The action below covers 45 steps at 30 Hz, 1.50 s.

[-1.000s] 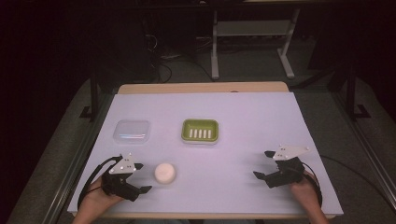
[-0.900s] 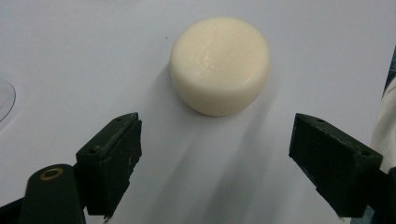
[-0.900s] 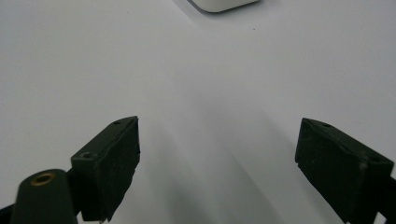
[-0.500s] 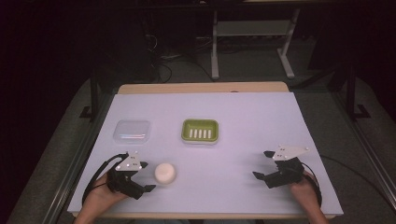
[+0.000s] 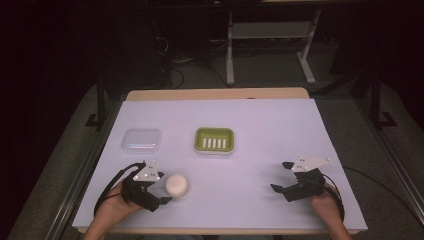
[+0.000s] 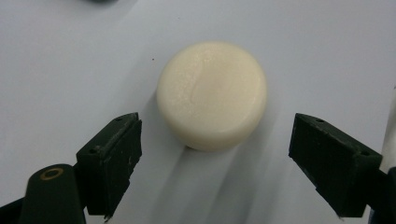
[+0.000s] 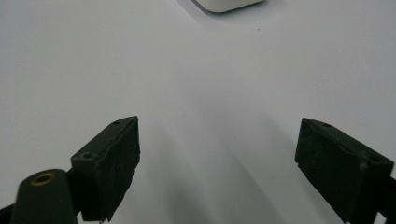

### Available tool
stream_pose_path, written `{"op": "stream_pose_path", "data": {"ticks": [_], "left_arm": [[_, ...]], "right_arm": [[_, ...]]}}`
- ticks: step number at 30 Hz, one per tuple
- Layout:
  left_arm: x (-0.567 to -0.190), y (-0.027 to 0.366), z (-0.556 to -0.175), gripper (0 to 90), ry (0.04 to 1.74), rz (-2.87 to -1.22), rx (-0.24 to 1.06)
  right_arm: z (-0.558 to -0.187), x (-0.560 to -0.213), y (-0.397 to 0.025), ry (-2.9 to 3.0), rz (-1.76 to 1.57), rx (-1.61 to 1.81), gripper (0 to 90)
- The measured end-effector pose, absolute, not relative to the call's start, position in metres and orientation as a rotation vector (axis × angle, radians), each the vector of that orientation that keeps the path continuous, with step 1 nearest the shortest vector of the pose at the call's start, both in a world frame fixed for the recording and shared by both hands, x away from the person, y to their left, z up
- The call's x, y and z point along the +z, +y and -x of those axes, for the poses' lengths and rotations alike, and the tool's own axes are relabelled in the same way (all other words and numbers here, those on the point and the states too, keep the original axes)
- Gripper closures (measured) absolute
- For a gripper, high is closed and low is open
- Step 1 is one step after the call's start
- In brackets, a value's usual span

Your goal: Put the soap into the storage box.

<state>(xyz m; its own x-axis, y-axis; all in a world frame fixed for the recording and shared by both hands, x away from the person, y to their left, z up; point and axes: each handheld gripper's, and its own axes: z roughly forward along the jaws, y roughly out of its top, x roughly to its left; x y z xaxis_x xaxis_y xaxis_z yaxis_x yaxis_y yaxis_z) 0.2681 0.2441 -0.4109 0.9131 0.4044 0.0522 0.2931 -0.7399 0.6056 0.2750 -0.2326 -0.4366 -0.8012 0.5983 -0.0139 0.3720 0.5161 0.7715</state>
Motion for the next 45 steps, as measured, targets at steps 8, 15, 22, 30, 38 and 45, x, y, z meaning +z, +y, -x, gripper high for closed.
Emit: {"op": "stream_pose_path", "data": {"ticks": [8, 15, 22, 30, 38, 45], "left_arm": [[-0.408, 0.236, -0.272, 16.7, 0.478, -2.478, 0.239], [-0.407, 0.229, -0.275, 16.7, 0.464, -2.502, 0.236], [-0.407, 0.224, -0.277, 16.7, 0.446, -2.535, 0.243], [-0.406, 0.219, -0.281, 16.7, 0.45, -2.539, 0.237], [-0.409, 0.211, -0.284, 17.2, 0.433, -2.585, 0.231], [-0.41, 0.208, -0.289, 17.2, 0.428, -2.599, 0.223]], "right_arm": [[-0.275, -0.436, -0.232, 2.485, -0.812, 1.164, 13.2], [-0.275, -0.436, -0.231, 2.491, -0.794, 1.169, 13.2], [-0.274, -0.436, -0.23, 2.494, -0.8, 1.169, 13.2], [-0.274, -0.436, -0.229, 2.497, -0.789, 1.173, 13.2], [-0.274, -0.436, -0.229, 2.499, -0.784, 1.179, 13.2], [-0.273, -0.435, -0.228, 2.498, -0.782, 1.179, 13.2]]}}
